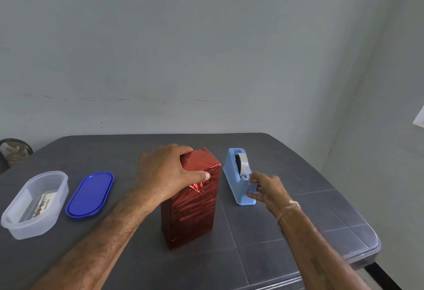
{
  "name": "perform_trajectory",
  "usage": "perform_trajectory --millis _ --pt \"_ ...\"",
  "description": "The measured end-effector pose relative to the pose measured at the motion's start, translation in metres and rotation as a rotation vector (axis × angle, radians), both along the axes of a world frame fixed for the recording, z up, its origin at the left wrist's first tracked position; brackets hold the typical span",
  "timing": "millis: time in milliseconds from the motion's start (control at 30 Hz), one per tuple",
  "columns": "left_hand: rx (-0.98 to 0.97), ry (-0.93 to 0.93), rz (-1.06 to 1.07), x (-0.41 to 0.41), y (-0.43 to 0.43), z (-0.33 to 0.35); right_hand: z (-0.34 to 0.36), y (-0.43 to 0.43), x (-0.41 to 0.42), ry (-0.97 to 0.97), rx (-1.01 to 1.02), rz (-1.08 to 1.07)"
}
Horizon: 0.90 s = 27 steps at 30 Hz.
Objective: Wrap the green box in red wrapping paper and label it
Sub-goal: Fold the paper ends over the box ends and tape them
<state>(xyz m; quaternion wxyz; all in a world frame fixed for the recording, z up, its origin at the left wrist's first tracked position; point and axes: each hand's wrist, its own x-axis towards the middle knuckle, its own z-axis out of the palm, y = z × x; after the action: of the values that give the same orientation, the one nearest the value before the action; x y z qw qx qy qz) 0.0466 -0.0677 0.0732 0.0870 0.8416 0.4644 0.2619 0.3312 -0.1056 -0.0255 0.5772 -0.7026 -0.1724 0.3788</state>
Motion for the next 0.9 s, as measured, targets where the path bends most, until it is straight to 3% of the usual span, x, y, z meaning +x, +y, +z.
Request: perform_trajectory --millis 633,900 --pt "-0.011 -0.011 0.008 0.001 -0.001 0.000 -0.012 -0.030 -0.015 -0.052 0.055 0.005" --pt "-0.017 -0.023 0.011 0.001 0.000 -0.001 -0.035 -0.025 -0.018 -0.065 0.113 -0.108"
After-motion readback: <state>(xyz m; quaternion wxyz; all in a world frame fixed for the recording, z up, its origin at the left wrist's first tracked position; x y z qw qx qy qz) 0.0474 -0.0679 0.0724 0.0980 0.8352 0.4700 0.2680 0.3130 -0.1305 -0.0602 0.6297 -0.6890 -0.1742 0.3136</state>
